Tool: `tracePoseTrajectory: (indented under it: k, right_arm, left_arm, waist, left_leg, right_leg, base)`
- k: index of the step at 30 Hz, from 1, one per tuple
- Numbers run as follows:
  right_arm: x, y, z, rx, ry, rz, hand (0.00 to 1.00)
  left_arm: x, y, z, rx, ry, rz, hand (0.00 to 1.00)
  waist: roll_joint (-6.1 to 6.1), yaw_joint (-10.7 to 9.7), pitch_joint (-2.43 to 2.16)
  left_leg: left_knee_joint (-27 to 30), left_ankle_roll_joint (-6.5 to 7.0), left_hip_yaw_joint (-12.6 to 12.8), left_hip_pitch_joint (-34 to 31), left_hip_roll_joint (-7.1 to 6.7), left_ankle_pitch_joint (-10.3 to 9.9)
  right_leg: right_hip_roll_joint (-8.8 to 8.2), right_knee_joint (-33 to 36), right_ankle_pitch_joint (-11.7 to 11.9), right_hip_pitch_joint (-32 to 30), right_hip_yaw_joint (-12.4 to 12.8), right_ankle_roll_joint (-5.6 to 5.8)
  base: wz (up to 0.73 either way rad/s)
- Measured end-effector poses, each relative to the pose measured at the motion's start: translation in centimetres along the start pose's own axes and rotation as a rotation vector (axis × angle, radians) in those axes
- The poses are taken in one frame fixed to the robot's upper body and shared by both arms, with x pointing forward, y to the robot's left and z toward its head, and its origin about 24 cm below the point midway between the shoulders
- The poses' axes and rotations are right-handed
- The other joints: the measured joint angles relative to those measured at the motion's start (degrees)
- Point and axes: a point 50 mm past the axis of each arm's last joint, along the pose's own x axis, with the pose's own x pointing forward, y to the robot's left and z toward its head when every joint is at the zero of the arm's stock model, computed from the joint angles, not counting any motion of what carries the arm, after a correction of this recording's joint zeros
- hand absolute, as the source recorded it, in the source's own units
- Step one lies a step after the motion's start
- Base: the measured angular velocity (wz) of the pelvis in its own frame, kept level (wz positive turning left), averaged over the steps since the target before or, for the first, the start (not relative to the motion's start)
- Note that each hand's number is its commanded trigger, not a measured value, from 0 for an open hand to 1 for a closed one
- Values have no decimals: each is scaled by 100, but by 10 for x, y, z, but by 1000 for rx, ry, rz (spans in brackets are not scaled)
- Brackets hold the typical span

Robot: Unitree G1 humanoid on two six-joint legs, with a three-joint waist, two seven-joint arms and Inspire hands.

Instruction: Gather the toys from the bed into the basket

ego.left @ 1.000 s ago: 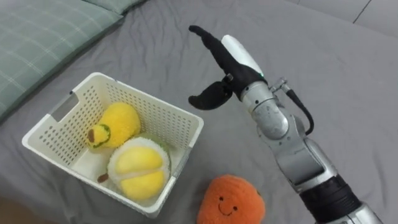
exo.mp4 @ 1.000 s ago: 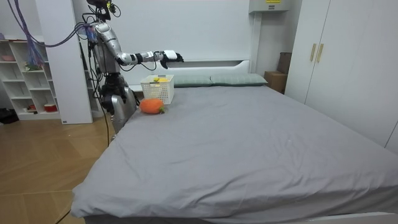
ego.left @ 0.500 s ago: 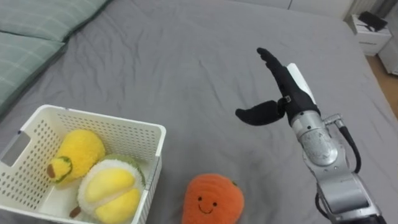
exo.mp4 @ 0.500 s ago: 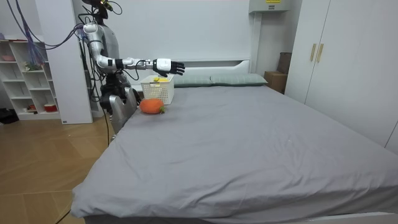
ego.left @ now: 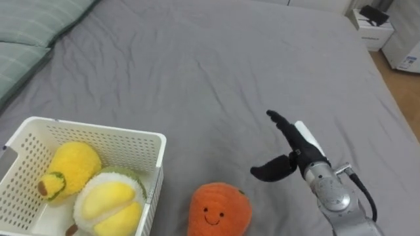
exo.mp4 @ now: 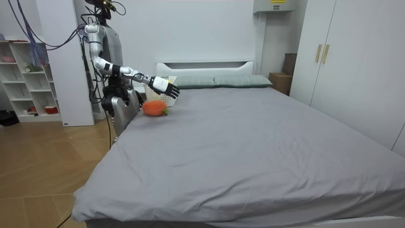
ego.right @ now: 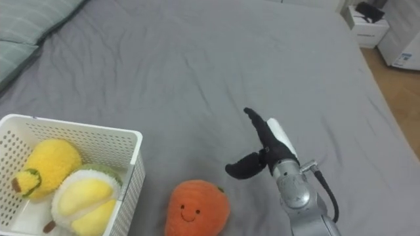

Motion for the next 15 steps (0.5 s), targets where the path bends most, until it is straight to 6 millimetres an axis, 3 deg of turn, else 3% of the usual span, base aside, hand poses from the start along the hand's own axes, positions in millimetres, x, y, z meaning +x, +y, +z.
tracePoseTrajectory:
  k: [15]
  right_arm:
    - [2, 47, -14, -32, 89, 200, 0]
  left_arm:
    - [-1, -4, 3, 11, -22, -5, 0]
  waist:
    - [-12, 137, -7]
  left_leg:
    - [19, 0, -140, -51, -13, 0]
  right_leg:
    - [-5, -21, -1, -7, -69, 1]
  base:
    - [2]
